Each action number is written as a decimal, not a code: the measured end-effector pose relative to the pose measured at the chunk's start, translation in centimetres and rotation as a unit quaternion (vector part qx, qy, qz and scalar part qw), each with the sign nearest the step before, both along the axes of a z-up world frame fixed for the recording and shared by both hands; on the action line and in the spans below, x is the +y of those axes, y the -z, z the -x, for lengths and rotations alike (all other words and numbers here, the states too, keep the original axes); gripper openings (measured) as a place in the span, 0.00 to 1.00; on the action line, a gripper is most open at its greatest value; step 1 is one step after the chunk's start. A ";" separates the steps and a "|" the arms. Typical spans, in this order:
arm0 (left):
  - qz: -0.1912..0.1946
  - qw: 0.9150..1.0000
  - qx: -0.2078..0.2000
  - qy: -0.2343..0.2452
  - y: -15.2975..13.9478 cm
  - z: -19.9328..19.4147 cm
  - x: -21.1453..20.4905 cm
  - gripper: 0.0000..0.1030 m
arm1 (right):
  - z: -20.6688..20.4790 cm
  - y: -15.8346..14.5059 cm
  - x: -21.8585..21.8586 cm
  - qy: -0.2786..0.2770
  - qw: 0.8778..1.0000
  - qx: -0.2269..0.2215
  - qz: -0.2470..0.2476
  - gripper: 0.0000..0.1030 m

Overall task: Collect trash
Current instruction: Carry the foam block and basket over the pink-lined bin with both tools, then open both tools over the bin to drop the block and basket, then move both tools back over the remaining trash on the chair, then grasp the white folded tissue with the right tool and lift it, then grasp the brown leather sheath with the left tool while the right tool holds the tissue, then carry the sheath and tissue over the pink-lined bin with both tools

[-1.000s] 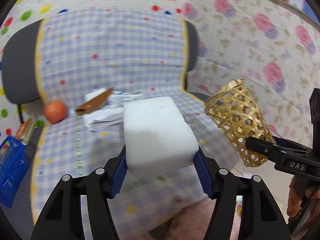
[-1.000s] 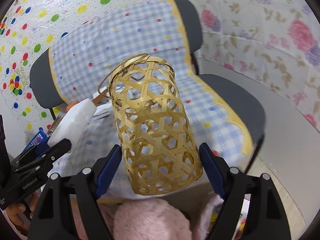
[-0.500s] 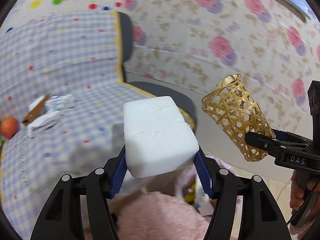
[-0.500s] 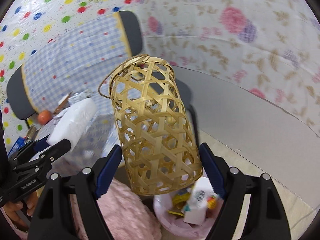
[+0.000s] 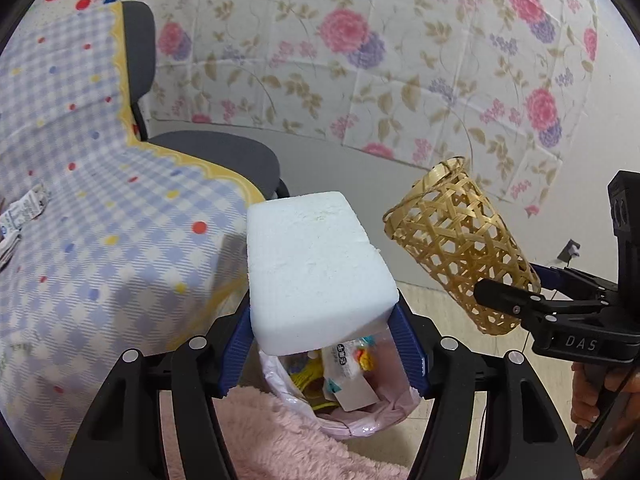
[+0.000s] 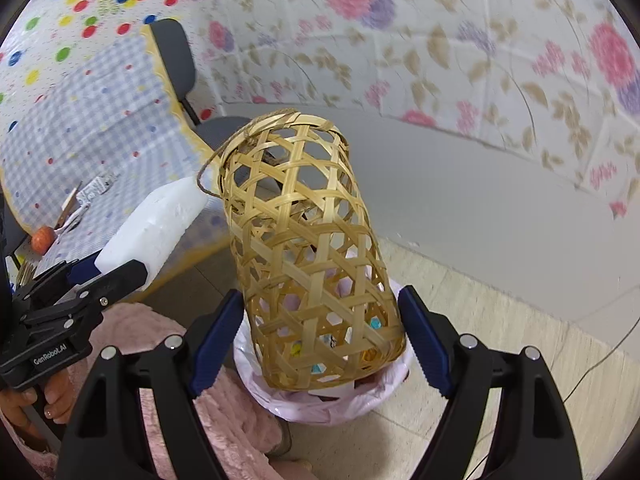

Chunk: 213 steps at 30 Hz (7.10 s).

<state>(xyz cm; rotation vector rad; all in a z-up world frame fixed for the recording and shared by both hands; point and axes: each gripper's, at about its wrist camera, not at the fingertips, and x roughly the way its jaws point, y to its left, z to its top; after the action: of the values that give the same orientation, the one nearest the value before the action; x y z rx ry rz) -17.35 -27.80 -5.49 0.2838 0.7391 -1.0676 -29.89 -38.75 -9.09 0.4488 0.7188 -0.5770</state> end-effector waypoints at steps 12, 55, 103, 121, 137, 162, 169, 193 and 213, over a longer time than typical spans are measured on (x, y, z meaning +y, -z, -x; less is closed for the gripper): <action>-0.020 1.000 -0.011 -0.014 1.4 -0.6 -2.7 0.85 | -0.3 2.9 -3.5 0.023 0.997 -0.045 -0.055 0.85; 0.016 0.922 -0.071 -0.380 -8.9 -13.2 23.5 0.85 | -18.8 -10.8 11.4 -0.232 0.964 -0.099 0.088 0.66; -0.069 0.880 -0.029 -0.470 -1.8 -32.4 30.8 0.85 | -47.7 0.4 24.8 -0.437 0.897 0.056 0.037 0.03; -0.095 0.894 -0.055 -0.434 -1.9 -32.3 26.5 0.82 | -37.4 -7.8 16.2 -0.316 0.940 -0.099 0.076 0.02; -0.198 0.908 -0.060 -0.364 2.2 -39.9 21.7 0.84 | -40.6 -5.8 16.1 -0.326 0.940 -0.090 0.041 0.02; -0.033 0.937 0.053 -0.344 -4.2 -22.8 23.8 0.13 | -30.4 -7.2 15.1 -0.349 0.934 -0.072 0.018 0.02; -0.055 0.934 0.069 -0.346 -1.8 -20.8 22.7 0.17 | -28.0 -5.4 13.5 -0.325 0.944 -0.052 -0.003 0.02; 0.027 0.951 -0.019 -0.307 -6.9 -13.7 18.7 0.14 | -22.5 -9.2 12.0 -0.295 0.950 -0.092 0.048 0.02; 0.046 0.987 0.001 -0.151 -4.7 -6.2 7.8 0.14 | -8.8 -7.3 4.9 -0.161 0.981 -0.034 0.105 0.02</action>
<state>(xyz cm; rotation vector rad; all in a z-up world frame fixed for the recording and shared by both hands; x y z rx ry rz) -11.16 -19.98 -0.81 0.0874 0.7057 -0.8116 -21.07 -33.84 -1.81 0.1501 0.6407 -0.3252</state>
